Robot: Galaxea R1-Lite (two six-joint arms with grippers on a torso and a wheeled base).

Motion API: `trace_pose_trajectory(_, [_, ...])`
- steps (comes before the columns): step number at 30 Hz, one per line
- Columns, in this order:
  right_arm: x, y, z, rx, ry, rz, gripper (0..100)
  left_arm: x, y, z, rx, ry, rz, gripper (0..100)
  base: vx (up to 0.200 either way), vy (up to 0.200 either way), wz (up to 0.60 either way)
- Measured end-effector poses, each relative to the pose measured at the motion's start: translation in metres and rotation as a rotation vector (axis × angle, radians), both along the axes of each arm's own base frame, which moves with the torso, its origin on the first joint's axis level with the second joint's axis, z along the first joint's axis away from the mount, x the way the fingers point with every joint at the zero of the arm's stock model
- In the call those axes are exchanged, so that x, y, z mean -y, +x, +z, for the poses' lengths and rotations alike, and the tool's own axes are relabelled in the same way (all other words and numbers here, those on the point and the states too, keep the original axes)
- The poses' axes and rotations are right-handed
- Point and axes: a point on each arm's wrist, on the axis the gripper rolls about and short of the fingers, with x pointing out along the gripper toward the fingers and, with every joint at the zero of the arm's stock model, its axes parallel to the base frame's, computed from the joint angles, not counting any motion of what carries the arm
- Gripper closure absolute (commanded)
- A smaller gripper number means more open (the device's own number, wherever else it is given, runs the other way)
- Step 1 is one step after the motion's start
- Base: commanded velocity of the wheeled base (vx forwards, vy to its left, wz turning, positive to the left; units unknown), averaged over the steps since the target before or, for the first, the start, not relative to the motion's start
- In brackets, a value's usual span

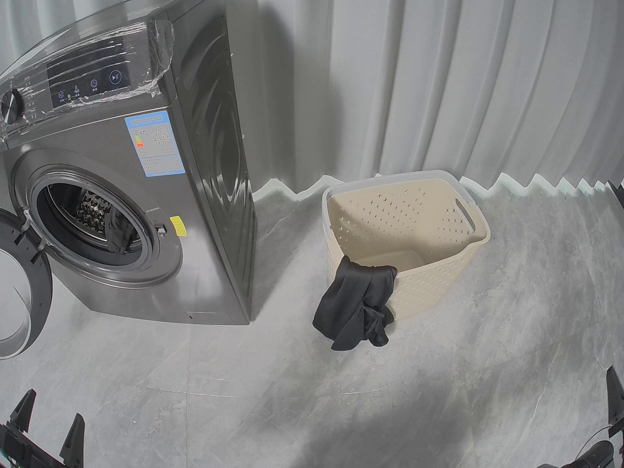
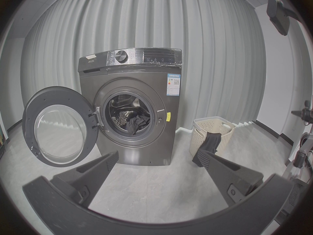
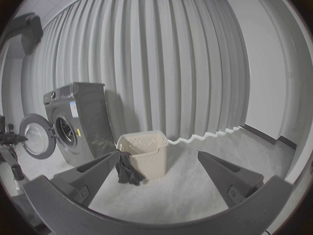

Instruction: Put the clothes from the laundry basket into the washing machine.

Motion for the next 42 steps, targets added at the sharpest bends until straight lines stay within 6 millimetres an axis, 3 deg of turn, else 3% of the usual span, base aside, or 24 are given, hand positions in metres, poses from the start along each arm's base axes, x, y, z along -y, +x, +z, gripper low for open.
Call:
trace_pose_trajectory(8, [0.0, 0.017, 0.027, -0.124, 0.037, 0.099, 0, 0.0, 0.0, 0.0, 0.0, -0.001, 0.0, 0, 0.1, 0.0, 0.0])
trace_pose_trajectory(19, [-0.012, 0.08, 0.034, -0.407, 0.058, 0.247, 0, 0.0, 0.0, 0.0, 0.0, -0.002, 0.0, 0, 0.0, 0.0, 0.0])
trace_pose_trajectory(30, [-0.046, 0.144, 0.022, -0.589, 0.092, 0.397, 0, 0.0, 0.0, 0.0, 0.0, -0.004, 0.0, 0, 0.0, 0.0, 0.0])
trace_pose_trajectory(42, [-0.09, 0.184, -0.009, -0.707, 0.085, 0.463, 0, 0.0, 0.0, 0.0, -0.001, -0.009, 0.001, 0, 0.0, 0.0, 0.0])
